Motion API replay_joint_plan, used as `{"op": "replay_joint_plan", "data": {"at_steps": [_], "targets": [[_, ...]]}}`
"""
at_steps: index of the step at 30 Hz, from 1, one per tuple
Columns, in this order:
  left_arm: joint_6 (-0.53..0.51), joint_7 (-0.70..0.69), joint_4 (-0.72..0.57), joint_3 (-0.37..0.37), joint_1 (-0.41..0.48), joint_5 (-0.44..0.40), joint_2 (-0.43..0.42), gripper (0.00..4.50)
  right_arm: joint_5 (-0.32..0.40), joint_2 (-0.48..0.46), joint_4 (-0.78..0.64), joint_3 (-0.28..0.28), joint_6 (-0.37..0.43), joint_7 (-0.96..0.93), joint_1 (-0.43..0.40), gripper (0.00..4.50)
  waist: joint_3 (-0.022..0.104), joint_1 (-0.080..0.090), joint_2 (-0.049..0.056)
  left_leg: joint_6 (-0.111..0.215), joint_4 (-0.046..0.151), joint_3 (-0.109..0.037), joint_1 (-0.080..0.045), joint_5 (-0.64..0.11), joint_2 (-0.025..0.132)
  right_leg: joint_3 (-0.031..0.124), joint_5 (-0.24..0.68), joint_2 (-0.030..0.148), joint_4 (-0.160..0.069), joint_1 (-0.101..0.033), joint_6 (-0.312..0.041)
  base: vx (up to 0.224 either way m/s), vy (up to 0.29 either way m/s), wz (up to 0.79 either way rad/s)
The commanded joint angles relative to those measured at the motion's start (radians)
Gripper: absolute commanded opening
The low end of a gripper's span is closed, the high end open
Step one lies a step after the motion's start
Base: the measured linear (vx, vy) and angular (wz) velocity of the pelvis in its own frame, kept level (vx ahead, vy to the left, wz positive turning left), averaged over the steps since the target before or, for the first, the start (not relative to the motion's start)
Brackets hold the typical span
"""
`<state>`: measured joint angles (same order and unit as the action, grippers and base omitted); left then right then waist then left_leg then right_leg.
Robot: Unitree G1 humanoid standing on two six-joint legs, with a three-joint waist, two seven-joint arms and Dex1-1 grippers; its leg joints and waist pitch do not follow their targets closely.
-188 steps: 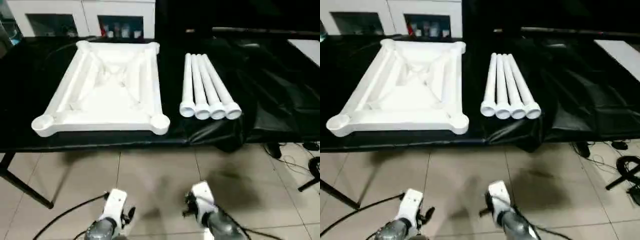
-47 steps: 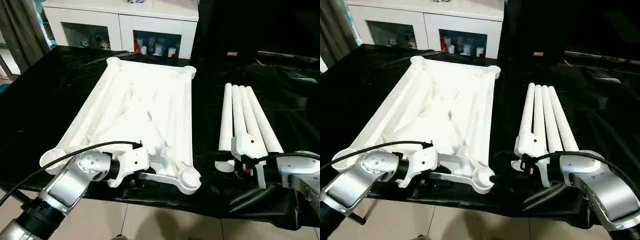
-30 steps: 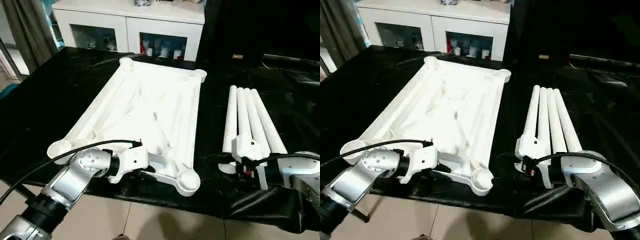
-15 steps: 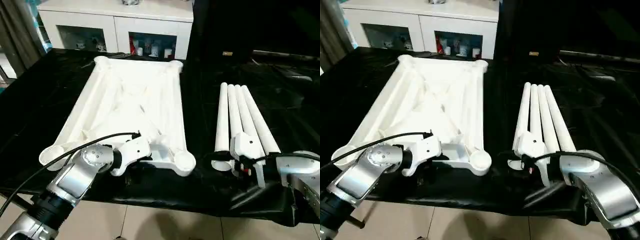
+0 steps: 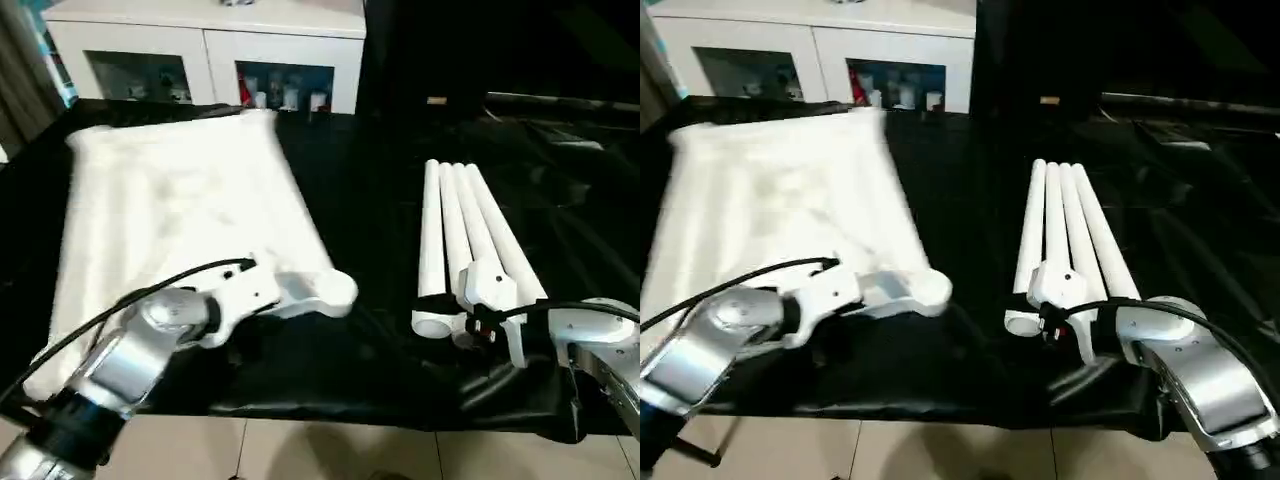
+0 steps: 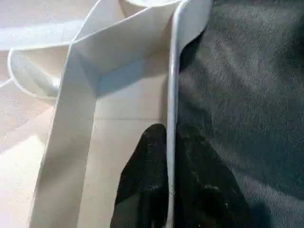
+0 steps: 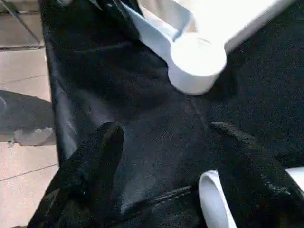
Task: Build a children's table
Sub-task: Rotate table base, then pick table leg
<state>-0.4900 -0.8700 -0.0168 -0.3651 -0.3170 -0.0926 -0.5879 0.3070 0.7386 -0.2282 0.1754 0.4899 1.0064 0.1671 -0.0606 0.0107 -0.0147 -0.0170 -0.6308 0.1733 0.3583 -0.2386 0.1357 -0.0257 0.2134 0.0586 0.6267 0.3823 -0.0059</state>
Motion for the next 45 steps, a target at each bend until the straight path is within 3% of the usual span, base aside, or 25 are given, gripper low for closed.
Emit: {"op": "replay_joint_plan", "data": {"at_steps": [1, 2, 5, 12, 14, 17, 22, 23, 24, 26, 27, 29, 31, 32, 35, 38, 40, 44, 45], "targets": [[0.073, 0.014, 0.005, 0.011, 0.022, 0.007, -0.005, 0.15, -0.007, -0.006, 0.002, 0.01, -0.015, -0.008, 0.024, 3.11, 0.05, -0.014, -0.007, 0.071, 0.09, -0.045, 0.001, -0.135, 0.095, 0.051, 0.196, 0.098, -0.082, -0.038, -0.273, 0.0, 0.0, 0.0], [0.154, -0.001, 0.01, 0.009, 0.024, 0.019, -0.007, 0.11, -0.01, -0.012, 0.004, 0.009, -0.017, -0.012, 0.03, 3.11, 0.049, -0.016, -0.007, 0.075, 0.09, -0.045, 0.0, -0.133, 0.096, 0.051, 0.192, 0.098, -0.084, -0.036, -0.274, 0.0, 0.0, 0.0], [0.222, -0.019, 0.019, 0.018, 0.03, 0.036, -0.01, 0.01, -0.013, -0.021, 0.006, 0.005, -0.017, -0.022, 0.035, 3.11, 0.05, -0.026, -0.006, 0.078, 0.09, -0.041, -0.004, -0.123, 0.096, 0.051, 0.154, 0.097, -0.08, -0.034, -0.278, 0.0, 0.0, 0.0], [0.273, -0.074, 0.021, 0.028, 0.036, 0.05, -0.04, 0.01, 0.004, -0.055, -0.008, -0.037, 0.004, -0.072, 0.049, 3.11, 0.051, -0.046, -0.005, 0.056, 0.092, -0.036, -0.01, -0.11, 0.098, 0.05, 0.123, 0.098, -0.073, -0.033, -0.275, 0.0, 0.0, 0.0], [0.289, -0.11, 0.031, 0.044, 0.027, 0.09, -0.036, 0.01, -0.014, -0.07, -0.014, -0.055, 0.016, -0.122, 0.055, 3.11, 0.051, -0.046, -0.006, 0.047, 0.094, -0.036, -0.01, -0.111, 0.098, 0.05, 0.127, 0.097, -0.073, -0.033, -0.27, 0.0, 0.0, 0.0], [0.272, -0.143, 0.022, 0.071, 0.019, 0.14, -0.031, 0.67, -0.01, -0.083, -0.022, -0.071, 0.061, -0.162, 0.063, 3.11, 0.052, -0.046, -0.007, 0.037, 0.092, -0.035, -0.01, -0.114, 0.093, 0.05, 0.145, 0.097, -0.073, -0.033, -0.27, 0.0, 0.0, 0.0], [0.195, -0.18, -0.015, 0.136, -0.006, 0.215, -0.049, 1.03, 0.004, -0.136, -0.052, -0.101, 0.216, -0.28, 0.112, 3.11, 0.051, -0.044, -0.006, 0.019, 0.094, -0.033, -0.012, -0.097, 0.093, 0.047, 0.111, 0.092, -0.067, -0.032, -0.278, 0.0, 0.0, 0.0], [0.163, -0.185, -0.026, 0.17, -0.018, 0.244, -0.055, 1.07, 0.004, -0.178, -0.05, -0.113, 0.301, -0.342, 0.158, 3.11, 0.051, -0.04, -0.008, 0.014, 0.093, -0.032, -0.012, -0.088, 0.091, 0.047, 0.111, 0.091, -0.065, -0.033, -0.278, 0.0, 0.0, 0.0], [0.13, -0.188, -0.039, 0.196, -0.028, 0.271, -0.056, 1.07, 0.01, -0.207, -0.042, -0.122, 0.348, -0.379, 0.191, 3.11, 0.053, -0.038, -0.006, 0.009, 0.093, -0.035, -0.008, -0.073, 0.089, 0.046, 0.112, 0.092, -0.064, -0.037, -0.277, 0.0, 0.0, 0.0], [0.08, -0.188, -0.059, 0.239, -0.05, 0.315, -0.054, 1.07, 0.016, -0.272, -0.014, -0.148, 0.428, -0.457, 0.254, 3.11, 0.052, -0.033, -0.012, -0.006, 0.092, -0.03, -0.013, -0.079, 0.086, 0.046, 0.136, 0.09, -0.067, -0.032, -0.28, 0.0, 0.0, 0.0], [0.066, -0.187, -0.064, 0.248, -0.056, 0.327, -0.054, 1.07, 0.015, -0.294, -0.003, -0.161, 0.453, -0.484, 0.272, 3.11, 0.051, -0.035, -0.007, -0.016, 0.092, -0.03, -0.014, -0.085, 0.086, 0.046, 0.15, 0.091, -0.067, -0.03, -0.278, 0.0, 0.0, 0.0], [0.033, -0.184, -0.09, 0.253, -0.066, 0.353, -0.054, 1.38, -0.014, -0.379, 0.059, -0.211, 0.568, -0.596, 0.339, 3.38, 0.052, -0.035, -0.013, -0.027, 0.094, -0.028, -0.015, -0.062, 0.085, 0.046, 0.142, 0.087, -0.064, -0.03, -0.274, 0.0, 0.0, 0.0], [0.005, -0.183, -0.114, 0.245, -0.068, 0.369, -0.05, 1.43, -0.063, -0.411, 0.097, -0.211, 0.625, -0.661, 0.371, 3.44, 0.053, -0.038, -0.012, -0.036, 0.095, -0.025, -0.014, -0.042, 0.084, 0.045, 0.127, 0.086, -0.062, -0.031, -0.266, 0.0, 0.0, 0.0], [-0.014, -0.183, -0.128, 0.239, -0.068, 0.378, -0.045, 1.48, -0.083, -0.431, 0.109, -0.21, 0.663, -0.69, 0.384, 3.5, 0.055, -0.041, -0.008, -0.046, 0.094, -0.022, -0.019, -0.033, 0.085, 0.045, 0.106, 0.085, -0.061, -0.027, -0.264, 0.0, 0.0, 0.0], [-0.043, -0.183, -0.158, 0.224, -0.063, 0.385, -0.04, 1.85, -0.13, -0.473, 0.129, -0.224, 0.735, -0.773, 0.411, 3.83, 0.058, -0.044, -0.01, -0.059, 0.094, -0.022, -0.014, 0.02, 0.085, 0.043, 0.023, 0.084, -0.05, -0.036, -0.254, 0.0, 0.0, 0.0], [-0.067, -0.186, -0.182, 0.215, -0.056, 0.395, -0.04, 1.93, -0.147, -0.513, 0.144, -0.274, 0.781, -0.85, 0.427, 4.08, 0.059, -0.045, -0.011, -0.06, 0.094, -0.022, -0.011, 0.03, 0.083, 0.045, 0.003, 0.086, -0.049, -0.04, -0.247, 0.0, 0.0, 0.0], [-0.084, -0.186, -0.193, 0.209, -0.054, 0.402, -0.043, 2.2, -0.155, -0.521, 0.157, -0.294, 0.806, -0.881, 0.433, 4.26, 0.057, -0.045, -0.006, -0.067, 0.095, -0.021, -0.012, 0.01, 0.082, 0.045, 0.019, 0.085, -0.051, -0.039, -0.244, 0.0, 0.0, 0.0], [-0.091, -0.198, -0.182, 0.183, -0.065, 0.389, -0.058, 2.37, -0.184, -0.54, 0.173, -0.343, 0.86, -0.929, 0.44, 4.48, 0.056, -0.045, -0.009, -0.081, 0.097, -0.02, -0.014, -0.022, 0.081, 0.047, 0.067, 0.083, -0.056, -0.039, -0.22, 0.0, 0.0, 0.0], [-0.096, -0.203, -0.177, 0.177, -0.072, 0.386, -0.059, 2.68, -0.194, -0.545, 0.176, -0.352, 0.884, -0.94, 0.443, 4.5, 0.056, -0.044, -0.008, -0.082, 0.097, -0.02, -0.013, -0.02, 0.08, 0.047, 0.067, 0.082, -0.057, -0.04, -0.218, 0.0, 0.0, 0.0]]}}
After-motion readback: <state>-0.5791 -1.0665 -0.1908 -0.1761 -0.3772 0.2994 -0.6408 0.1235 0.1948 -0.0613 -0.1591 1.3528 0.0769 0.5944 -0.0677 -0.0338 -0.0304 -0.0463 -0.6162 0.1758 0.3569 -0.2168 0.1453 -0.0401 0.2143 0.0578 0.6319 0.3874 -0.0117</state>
